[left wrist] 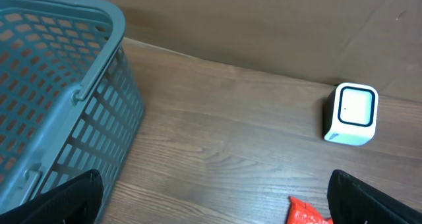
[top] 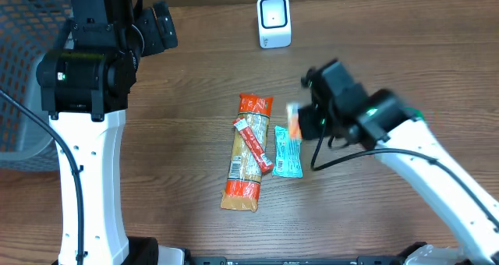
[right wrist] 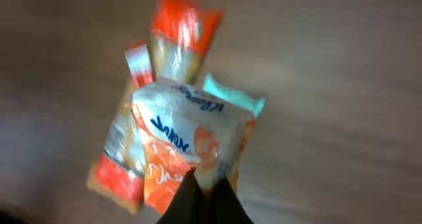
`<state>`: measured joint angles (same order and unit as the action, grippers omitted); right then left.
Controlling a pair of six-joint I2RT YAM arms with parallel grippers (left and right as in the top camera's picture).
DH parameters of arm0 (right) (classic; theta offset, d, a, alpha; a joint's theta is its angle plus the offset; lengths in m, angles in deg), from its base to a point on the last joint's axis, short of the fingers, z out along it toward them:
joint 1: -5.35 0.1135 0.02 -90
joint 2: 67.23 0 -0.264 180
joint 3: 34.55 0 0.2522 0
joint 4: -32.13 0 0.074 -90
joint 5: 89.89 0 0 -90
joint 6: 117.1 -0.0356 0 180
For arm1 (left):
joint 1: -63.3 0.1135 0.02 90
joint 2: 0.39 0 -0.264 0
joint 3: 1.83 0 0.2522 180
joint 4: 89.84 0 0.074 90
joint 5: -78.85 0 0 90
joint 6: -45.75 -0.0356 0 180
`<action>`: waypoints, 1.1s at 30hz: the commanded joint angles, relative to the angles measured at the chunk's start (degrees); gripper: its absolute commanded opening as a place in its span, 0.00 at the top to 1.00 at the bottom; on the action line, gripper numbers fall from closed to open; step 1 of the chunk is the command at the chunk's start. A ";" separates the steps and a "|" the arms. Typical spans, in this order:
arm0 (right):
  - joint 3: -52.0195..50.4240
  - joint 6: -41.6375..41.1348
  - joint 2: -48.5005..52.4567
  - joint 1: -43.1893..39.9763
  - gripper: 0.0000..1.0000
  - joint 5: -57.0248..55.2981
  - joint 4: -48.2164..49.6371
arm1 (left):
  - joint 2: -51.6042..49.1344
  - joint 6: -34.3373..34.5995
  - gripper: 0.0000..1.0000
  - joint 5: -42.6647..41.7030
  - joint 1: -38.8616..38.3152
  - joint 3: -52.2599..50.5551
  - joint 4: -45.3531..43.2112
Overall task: Scan the item barcode
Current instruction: 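Lift the Kleenex pack and hold it to the white scanner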
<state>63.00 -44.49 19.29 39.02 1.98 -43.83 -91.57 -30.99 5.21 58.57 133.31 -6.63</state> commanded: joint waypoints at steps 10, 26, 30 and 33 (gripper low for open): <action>34.91 1.92 4.76 -4.94 0.97 -5.70 -15.41 | 0.17 -1.07 0.00 0.57 0.22 0.55 -0.02; 52.54 10.73 25.88 -4.81 0.96 -7.19 -19.85 | 0.17 -1.07 0.00 0.57 0.22 0.55 -0.02; 52.54 14.10 28.68 -4.81 0.97 -7.41 -16.70 | 0.17 -1.07 0.00 0.57 0.22 0.55 -0.02; 52.65 14.03 30.56 -5.49 0.97 -7.41 -16.06 | 0.17 -1.07 0.00 0.57 0.22 0.55 -0.02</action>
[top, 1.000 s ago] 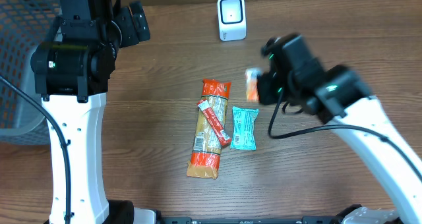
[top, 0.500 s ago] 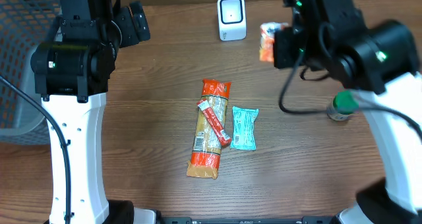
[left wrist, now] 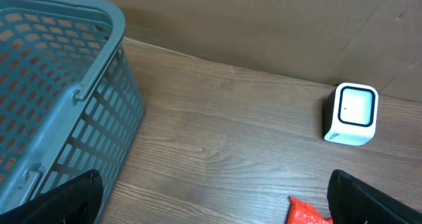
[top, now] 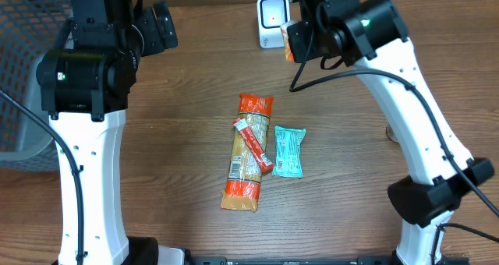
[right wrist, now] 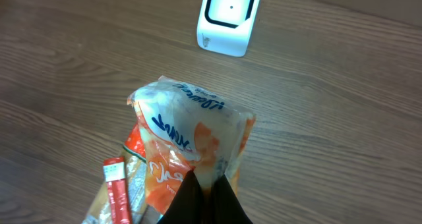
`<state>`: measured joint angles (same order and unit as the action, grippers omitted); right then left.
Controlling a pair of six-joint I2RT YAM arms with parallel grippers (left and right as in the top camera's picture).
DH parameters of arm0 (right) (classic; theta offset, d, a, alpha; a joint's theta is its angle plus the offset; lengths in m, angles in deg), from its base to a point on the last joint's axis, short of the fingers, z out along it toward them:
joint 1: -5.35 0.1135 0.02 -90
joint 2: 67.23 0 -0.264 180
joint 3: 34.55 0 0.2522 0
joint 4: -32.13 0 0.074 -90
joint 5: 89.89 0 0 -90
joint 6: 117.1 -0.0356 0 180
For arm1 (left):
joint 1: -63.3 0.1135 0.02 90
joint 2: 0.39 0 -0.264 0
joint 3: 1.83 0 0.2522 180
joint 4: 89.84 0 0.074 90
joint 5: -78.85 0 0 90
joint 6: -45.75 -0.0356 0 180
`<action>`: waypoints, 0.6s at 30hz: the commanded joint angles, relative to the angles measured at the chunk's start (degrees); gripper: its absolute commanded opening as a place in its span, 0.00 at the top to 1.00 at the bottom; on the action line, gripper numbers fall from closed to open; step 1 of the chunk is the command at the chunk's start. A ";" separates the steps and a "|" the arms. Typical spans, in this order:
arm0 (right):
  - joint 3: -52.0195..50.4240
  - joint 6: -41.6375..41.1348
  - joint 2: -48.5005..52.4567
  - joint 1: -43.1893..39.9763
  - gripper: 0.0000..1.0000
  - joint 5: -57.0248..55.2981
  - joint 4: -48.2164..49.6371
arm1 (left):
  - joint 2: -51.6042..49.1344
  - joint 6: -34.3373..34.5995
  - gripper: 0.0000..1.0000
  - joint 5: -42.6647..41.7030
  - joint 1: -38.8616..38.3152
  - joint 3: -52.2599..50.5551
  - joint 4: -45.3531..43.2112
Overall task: Scan the item barcode
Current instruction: 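Lift the Kleenex pack and hold it to the white scanner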
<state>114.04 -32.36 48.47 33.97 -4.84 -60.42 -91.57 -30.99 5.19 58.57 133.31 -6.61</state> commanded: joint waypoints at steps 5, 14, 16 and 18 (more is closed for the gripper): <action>3.91 1.95 3.72 -2.25 0.97 -0.61 2.97 | 0.17 -1.07 0.00 0.59 0.22 0.55 -0.04; 3.89 11.41 9.44 -2.01 0.97 -2.34 13.68 | 0.17 -1.07 0.00 0.59 0.22 0.55 -0.04; 3.89 13.84 11.61 -1.44 0.97 -8.00 17.22 | 0.17 -1.07 0.00 0.59 0.22 0.55 -0.04; 3.89 15.65 13.62 -0.92 0.96 -15.26 20.94 | 0.17 -1.07 0.00 0.59 0.22 0.55 -0.04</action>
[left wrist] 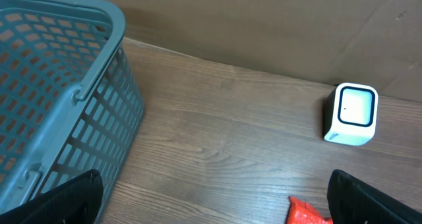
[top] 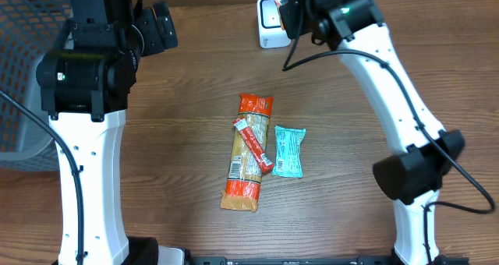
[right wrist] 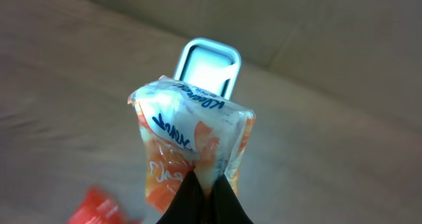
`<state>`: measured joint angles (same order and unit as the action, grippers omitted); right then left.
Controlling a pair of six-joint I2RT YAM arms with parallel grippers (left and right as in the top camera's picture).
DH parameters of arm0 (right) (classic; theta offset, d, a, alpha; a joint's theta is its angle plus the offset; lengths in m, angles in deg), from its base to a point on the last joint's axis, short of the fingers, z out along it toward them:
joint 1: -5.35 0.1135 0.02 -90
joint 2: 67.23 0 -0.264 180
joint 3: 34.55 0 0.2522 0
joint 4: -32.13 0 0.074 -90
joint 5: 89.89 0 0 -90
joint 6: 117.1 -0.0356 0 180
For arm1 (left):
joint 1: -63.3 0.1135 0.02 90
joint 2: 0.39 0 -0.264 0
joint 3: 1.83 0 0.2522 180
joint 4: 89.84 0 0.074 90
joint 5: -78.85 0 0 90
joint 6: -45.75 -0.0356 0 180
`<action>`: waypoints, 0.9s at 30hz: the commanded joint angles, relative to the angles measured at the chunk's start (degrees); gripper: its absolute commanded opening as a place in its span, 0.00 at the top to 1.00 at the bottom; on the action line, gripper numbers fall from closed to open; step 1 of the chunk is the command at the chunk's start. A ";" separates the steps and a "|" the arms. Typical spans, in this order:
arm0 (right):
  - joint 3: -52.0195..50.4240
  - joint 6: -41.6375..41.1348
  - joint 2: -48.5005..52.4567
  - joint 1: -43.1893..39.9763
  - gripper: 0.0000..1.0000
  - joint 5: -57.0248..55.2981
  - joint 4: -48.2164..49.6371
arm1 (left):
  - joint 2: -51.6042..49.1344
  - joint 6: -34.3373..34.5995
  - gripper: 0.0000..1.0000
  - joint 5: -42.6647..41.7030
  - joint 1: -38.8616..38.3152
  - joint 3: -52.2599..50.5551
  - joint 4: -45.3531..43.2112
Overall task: Scan the item barcode
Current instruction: 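Lift the Kleenex pack and hold it to the white scanner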
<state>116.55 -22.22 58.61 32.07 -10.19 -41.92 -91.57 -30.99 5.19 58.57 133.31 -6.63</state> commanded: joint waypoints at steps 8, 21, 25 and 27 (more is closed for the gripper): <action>1.31 22.84 11.98 1.40 0.96 -23.47 22.32 | 0.17 -1.07 0.00 0.59 0.22 0.55 -0.02; 0.61 44.61 24.50 4.79 0.96 -30.84 39.15 | 0.17 -1.07 0.00 0.59 0.22 0.55 -0.02; -0.55 45.09 25.44 5.66 0.96 -30.80 40.74 | 0.17 -1.07 0.00 0.57 0.22 0.55 -0.02; -0.55 45.09 25.49 5.68 0.96 -31.04 40.70 | 0.17 -1.07 0.00 0.59 0.22 0.55 -0.02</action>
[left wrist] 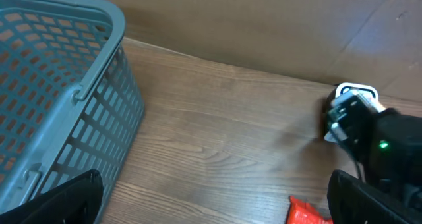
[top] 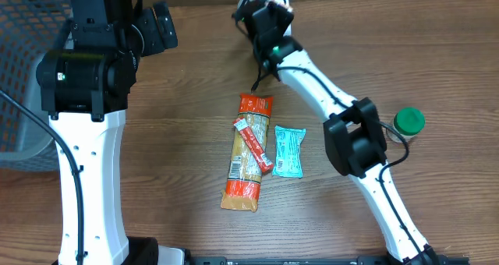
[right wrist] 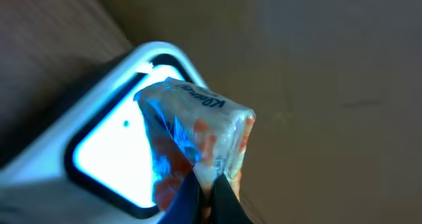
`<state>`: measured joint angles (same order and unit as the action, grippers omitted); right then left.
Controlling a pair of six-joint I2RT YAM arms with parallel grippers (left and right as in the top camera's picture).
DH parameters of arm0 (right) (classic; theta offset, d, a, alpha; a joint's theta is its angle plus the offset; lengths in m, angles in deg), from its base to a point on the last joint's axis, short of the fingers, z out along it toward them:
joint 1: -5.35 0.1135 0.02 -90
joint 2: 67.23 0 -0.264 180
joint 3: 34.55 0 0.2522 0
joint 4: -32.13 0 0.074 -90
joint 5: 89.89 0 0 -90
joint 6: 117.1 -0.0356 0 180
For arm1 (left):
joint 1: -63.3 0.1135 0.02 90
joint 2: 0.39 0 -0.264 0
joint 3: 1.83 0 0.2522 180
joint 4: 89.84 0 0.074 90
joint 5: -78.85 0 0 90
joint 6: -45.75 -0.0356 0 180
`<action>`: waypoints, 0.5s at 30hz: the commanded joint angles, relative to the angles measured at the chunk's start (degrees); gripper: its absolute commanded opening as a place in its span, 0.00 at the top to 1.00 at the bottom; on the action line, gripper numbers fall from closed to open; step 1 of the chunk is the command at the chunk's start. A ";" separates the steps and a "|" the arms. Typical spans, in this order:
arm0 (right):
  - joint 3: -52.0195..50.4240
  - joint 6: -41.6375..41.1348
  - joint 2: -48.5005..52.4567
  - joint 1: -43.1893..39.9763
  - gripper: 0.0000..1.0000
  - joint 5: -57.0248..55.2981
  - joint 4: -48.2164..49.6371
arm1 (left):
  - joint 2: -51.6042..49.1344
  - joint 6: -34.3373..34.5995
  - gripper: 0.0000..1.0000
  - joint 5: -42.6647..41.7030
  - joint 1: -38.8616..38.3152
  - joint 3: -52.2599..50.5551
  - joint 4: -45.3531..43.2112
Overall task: Scan the item barcode
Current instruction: 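Lift the Kleenex pack and hold it to the white scanner, then carry the Kleenex pack right and set it beside the jar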
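My right gripper [right wrist: 204,184] is shut on the bottom seam of a white and orange tissue packet [right wrist: 198,125] with blue writing. The packet is held close against the lit window of the white scanner [right wrist: 112,151], which glows blue on it. From overhead the right gripper [top: 261,15] covers most of the scanner at the table's far edge. In the left wrist view the right gripper's dark head [left wrist: 372,138] stands in front of the scanner [left wrist: 356,91]. My left gripper [left wrist: 214,204] is open and holds nothing, high above the table's left.
A long pasta pack with orange ends [top: 245,152], a red stick sachet [top: 251,144] lying on it and a teal packet [top: 288,151] lie mid-table. A grey-blue basket [left wrist: 53,99] stands at the left. A green round object [top: 408,121] sits at the right.
The right gripper has moved left and closer to the scanner and turned. The packet, then some way from the scanner, is now right against its lit window. The left arm has not moved.
The right gripper first held the tissue packet just above the items mid-table. Then it held it over the far table near the scanner, then facing the scanner from a short way off. Now the packet is pressed close to the window.
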<state>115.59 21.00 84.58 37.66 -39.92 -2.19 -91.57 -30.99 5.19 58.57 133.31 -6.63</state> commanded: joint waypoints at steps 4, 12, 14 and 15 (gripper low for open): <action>0.42 1.88 -0.48 0.00 0.96 -3.08 0.87 | 0.17 -1.07 0.00 0.59 0.22 0.55 -0.02; 0.50 -8.07 -5.66 1.01 0.97 -10.69 -0.37 | 0.17 -1.07 0.00 0.59 0.22 0.55 -0.02; 0.50 -14.73 -11.69 1.11 0.97 -12.11 -7.23 | 0.17 -1.07 0.00 0.59 0.22 0.55 -0.02; 0.50 -18.29 -14.01 1.11 0.97 -11.91 -10.82 | 0.17 -1.07 0.00 0.59 0.22 0.55 -0.02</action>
<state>115.55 14.72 82.77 38.23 -47.83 -6.91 -91.57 -30.99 5.19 58.57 133.31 -6.61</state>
